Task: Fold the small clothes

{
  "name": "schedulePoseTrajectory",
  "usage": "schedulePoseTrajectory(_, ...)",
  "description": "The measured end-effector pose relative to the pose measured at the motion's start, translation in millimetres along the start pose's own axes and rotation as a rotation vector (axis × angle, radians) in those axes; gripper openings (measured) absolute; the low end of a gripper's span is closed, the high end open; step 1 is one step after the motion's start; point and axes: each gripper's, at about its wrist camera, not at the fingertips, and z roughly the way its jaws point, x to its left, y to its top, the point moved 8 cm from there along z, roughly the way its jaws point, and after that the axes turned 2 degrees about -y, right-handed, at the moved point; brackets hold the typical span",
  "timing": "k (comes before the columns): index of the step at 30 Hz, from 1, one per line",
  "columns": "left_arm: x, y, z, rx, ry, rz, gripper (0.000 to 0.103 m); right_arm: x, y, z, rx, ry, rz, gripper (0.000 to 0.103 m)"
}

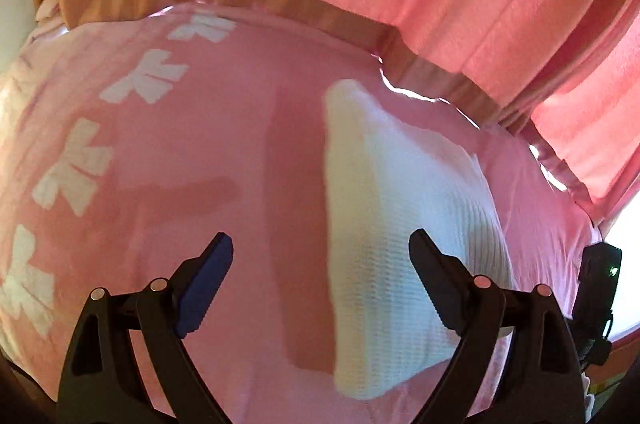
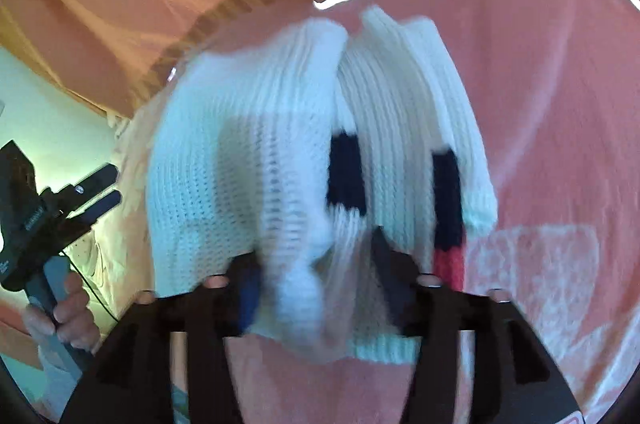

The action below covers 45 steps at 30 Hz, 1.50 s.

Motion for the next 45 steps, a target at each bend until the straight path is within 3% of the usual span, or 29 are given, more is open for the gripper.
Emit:
schedulePoseTrajectory(3,-7.2,-3.6,7.5,0.011,0.006,0.013,0.087,8.7,-2.4,22.7,0.051,0.074,0.036,0.060)
schedulePoseTrajectory(5,-9.1,-4.5,11.4,0.019,0.006,0.012,0.088,16.0,0.4,35.6,0.063,0.100,0.050,0.030)
schedulePoseTrajectory(6,-9.8,-4.3,12.9,0.021,0.005,0.007,0.088,21.9,2.9,36.8,0.047,0.085,0.026,0.022)
schedulePoseTrajectory(7,-9.9,-3.4,13.7,0.022,-0.001,-0.004,0.088,28.3,8.3,31.2,0.019,0.070,0.000,0.019)
schedulePoseTrajectory(11,-11.4,3.8,7.1,0.002,-0.050,-0.059,0.088,75.1,41.6,-55.7,-0.302,0.037,-0.216,0.017)
schedulePoseTrajectory(13,-14.1,6.0,4.3,-0.004,-0.078,-0.071,0.088,70.7,43.4,-82.1,-0.401,-0.096,-0.286,0.017)
schedulePoseTrajectory(15,-16.4,5.4,5.9,-0.001,-0.075,-0.061,0.088,33.2,37.2,-66.2,-0.329,-0.232,-0.258,0.018)
schedulePoseTrajectory(16,-17.3,3.4,9.2,0.008,-0.065,-0.051,0.088,3.4,28.7,-39.7,-0.206,-0.278,-0.191,0.018)
schedulePoseTrajectory(17,-18.4,1.5,12.6,0.020,-0.060,-0.045,0.088,-24.6,15.1,-7.1,-0.047,-0.264,-0.087,0.019)
schedulePoseTrajectory(18,-19.8,-1.2,16.0,0.036,-0.058,-0.040,0.088,-36.6,9.0,4.2,-0.006,-0.217,-0.015,0.021)
schedulePoseTrajectory(24,-40.1,-21.8,27.6,0.126,-0.122,-0.033,0.088,-21.3,16.3,-42.2,-0.134,-0.144,-0.055,0.035)
schedulePoseTrajectory(26,-48.9,-33.5,33.7,0.160,-0.127,-0.010,0.088,-21.7,5.8,-43.1,-0.108,-0.127,-0.047,0.043)
schedulePoseTrajectory(29,-56.7,-58.0,50.0,0.250,-0.135,-0.001,0.088,-31.5,-6.3,-26.7,-0.020,-0.089,0.006,0.043)
schedulePoseTrajectory(30,-57.8,-66.0,56.3,0.283,-0.142,-0.006,0.088,-38.4,-9.8,-22.8,-0.001,-0.075,0.024,0.039)
schedulePoseTrajectory(32,-59.9,-83.1,68.7,0.353,-0.176,-0.016,0.077,-42.8,-15.6,-21.6,0.022,-0.049,0.037,0.016)
schedulePoseTrajectory(33,-60.9,-90.4,74.8,0.388,-0.192,-0.017,0.055,-42.5,-16.2,-22.7,0.017,-0.040,0.041,0.015)
schedulePoseTrajectory(36,-61.5,-85.1,69.8,0.381,-0.213,-0.009,0.030,-24.4,-10.3,-52.3,-0.066,0.069,0.014,0.014)
schedulePoseTrajectory(38,-60.2,-73.8,55.7,0.349,-0.230,-0.004,0.028,-8.0,-10.6,-69.7,-0.107,0.133,-0.036,0.014)
schedulePoseTrajectory(39,-58.0,-70.2,51.6,0.340,-0.228,0.000,0.028,-8.7,-15.0,-66.7,-0.092,0.104,-0.062,0.014)
schedulePoseTrajectory(41,-46.7,-72.0,52.9,0.355,-0.194,0.008,0.030,-30.0,-35.6,-32.4,0.031,-0.078,-0.095,0.019)
schedulePoseTrajectory(43,-35.2,-83.3,64.7,0.392,-0.158,0.013,0.040,-42.9,-50.2,-13.8,0.099,-0.104,-0.075,0.020)
schedulePoseTrajectory(45,-30.5,-82.7,61.9,0.374,-0.151,0.006,0.043,-39.1,-45.2,-24.8,0.080,-0.105,-0.084,0.031)
